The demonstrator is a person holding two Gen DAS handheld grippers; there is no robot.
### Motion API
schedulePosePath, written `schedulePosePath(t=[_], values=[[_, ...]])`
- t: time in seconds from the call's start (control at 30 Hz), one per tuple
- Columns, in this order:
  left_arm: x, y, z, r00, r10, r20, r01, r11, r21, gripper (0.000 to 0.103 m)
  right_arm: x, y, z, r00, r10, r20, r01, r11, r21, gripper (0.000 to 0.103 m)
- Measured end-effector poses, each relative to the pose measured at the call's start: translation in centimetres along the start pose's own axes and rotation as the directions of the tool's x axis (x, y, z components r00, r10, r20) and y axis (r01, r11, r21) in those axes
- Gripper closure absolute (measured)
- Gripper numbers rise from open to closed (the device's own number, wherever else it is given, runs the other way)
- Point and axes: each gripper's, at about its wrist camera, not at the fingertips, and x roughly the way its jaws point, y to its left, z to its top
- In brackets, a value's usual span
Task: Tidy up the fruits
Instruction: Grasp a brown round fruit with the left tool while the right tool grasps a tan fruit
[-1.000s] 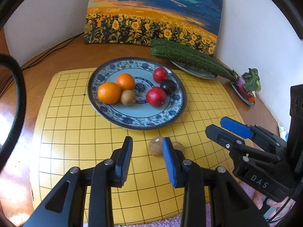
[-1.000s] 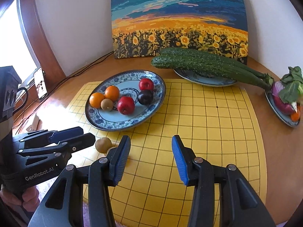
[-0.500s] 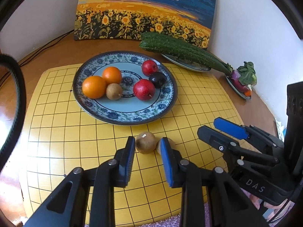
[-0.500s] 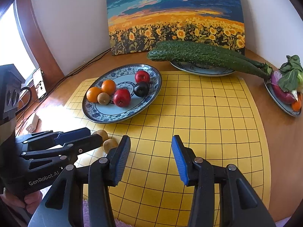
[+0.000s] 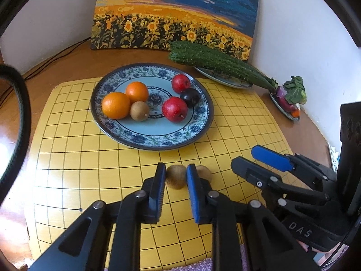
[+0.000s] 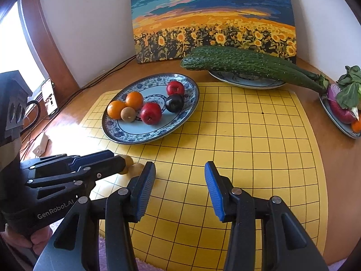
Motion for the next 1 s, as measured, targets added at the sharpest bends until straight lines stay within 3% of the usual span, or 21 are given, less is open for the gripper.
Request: schedulePosePath(t=[0.27,0.53,1.0], values=[[-0.5,0.8,-0.1,1.000,0.012,0.004,-0.012,1.000,-0.005,0.087,0.4,1.0,-0.3,1.000,0.021,-0.009,-0.021,1.000,-0.016,0.056],[0.1,0.3,-0.5,1.000,-0.006,-0.024,0.006,1.000,0.006,0.077,0.5,0.9,-0.3,1.000,0.020,-0.007,-0.021,1.000,-0.012,0.056],[0.4,-0.1,-1.2,1.000,0.007,-0.030,-0.006,1.000,0.027,0.076,0.5,0.9,-0.4,1.000,0.026,-0.007,-0.026,1.000,-0.009,0.056]])
